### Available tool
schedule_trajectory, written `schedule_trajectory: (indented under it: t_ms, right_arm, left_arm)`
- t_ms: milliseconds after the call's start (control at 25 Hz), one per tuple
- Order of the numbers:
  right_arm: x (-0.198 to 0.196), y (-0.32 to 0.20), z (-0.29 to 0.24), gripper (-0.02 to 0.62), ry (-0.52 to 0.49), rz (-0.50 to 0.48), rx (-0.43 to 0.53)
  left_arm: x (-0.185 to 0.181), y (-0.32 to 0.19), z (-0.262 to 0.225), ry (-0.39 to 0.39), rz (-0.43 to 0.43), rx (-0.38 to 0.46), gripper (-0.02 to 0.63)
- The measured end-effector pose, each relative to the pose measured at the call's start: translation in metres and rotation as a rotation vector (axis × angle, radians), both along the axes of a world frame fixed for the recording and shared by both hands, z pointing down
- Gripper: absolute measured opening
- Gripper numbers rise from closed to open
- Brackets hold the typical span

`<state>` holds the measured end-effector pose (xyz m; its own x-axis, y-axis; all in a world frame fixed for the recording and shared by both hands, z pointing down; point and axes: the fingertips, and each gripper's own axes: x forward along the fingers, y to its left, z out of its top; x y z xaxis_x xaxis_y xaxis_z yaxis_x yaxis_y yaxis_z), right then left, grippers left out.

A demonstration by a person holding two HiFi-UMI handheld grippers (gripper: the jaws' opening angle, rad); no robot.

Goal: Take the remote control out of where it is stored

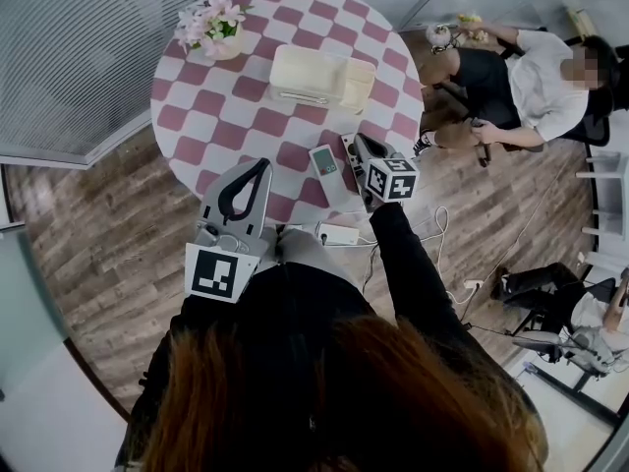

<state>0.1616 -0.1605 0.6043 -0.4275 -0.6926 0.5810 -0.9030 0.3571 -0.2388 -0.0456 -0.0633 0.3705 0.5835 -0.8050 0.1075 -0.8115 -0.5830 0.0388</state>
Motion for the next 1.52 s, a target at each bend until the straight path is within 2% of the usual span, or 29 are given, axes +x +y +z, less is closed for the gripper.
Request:
schedule_trajectory:
  t_ms: [200, 400, 680, 840, 1000, 1160, 1520]
  right_arm:
    - [0.000, -0.006, -0.034, 0.015, -0.053, 0.037, 0.164]
    - [-0.002, -0.004, -0.067, 0.015, -0.057, 0.036, 0.290]
    - [-0.012, 0.013, -0.123, 0.015, -0.117, 0.044, 0.398]
    - [-0.023, 0.027, -0.158, 0.015, -0.133, 0.024, 0.433]
    - [-0.035, 0.046, -0.184, 0.015, -0.075, -0.018, 0.457]
    - [-0.041, 0.059, -0.196, 0.015, -0.040, -0.020, 0.444]
    - [-0.055, 0.071, -0.220, 0.014, -0.053, -0.021, 0.477]
  left_arm:
    - [0.000, -0.001, 0.001, -0.001, 0.001, -0.004, 0.009]
    - [-0.002, -0.003, 0.002, 0.001, -0.005, -0.004, 0.009]
    - [-0.003, -0.007, 0.003, 0.004, -0.005, -0.003, 0.009]
    - [-0.004, -0.009, 0.003, 0.003, -0.007, 0.000, 0.009]
    - [-0.005, -0.011, 0.003, 0.003, -0.007, 0.006, 0.009]
    - [-0.007, -0.012, 0.003, -0.009, -0.010, 0.013, 0.009]
    - [-0.007, -0.012, 0.004, -0.017, 0.004, 0.012, 0.009]
